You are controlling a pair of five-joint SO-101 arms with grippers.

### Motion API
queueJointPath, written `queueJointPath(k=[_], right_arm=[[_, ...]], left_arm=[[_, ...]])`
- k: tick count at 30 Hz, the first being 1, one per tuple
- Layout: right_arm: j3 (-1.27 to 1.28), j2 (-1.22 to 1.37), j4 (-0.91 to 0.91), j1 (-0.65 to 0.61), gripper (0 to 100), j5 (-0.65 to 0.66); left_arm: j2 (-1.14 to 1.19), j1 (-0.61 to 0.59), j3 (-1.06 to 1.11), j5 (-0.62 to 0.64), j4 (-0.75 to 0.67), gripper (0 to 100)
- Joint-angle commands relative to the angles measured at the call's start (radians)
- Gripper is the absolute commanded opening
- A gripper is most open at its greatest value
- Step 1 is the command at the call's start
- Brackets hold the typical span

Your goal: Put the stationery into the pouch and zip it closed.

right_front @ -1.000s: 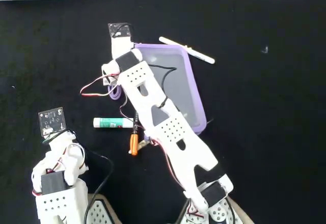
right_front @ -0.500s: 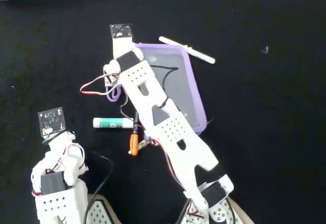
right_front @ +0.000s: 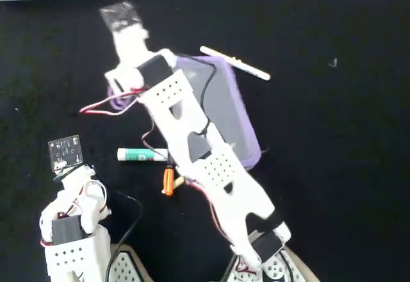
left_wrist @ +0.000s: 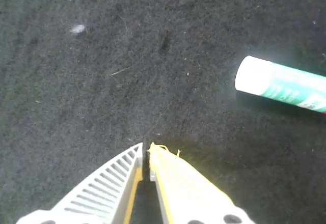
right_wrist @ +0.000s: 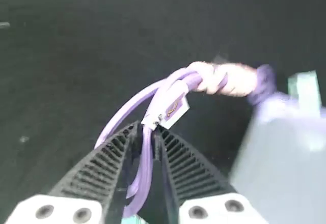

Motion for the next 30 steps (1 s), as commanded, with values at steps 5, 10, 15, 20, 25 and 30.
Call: queueJointPath(k=[5,10,15,20,25,30], right_arm=[[-0.050,-0.390,0.043,-0.005,1.1,0.258],[-0.050,-0.547,0.023,0.002,1.1,0.338],[-0.050,-0.676,0.069,0.006,1.1,0.348],[-0.044,-0.780,0.078,0.006,1.1,0.348],[-0.050,-0.828,0.100,0.006,1.1,0.348],[-0.047,-0.825,0.101,0.000,1.1,0.342]], left_arm=[[-0.005,0.001,0.022,0.006,-0.015,3],[-0.005,-0.001,0.022,0.003,-0.015,3],[-0.005,-0.005,0.022,0.002,-0.015,3],[-0.005,0.002,0.022,0.002,-0.015,3],[-0.006,0.005,0.021,0.000,-0.048,3],[-0.006,0.087,0.021,0.006,-0.279,3]])
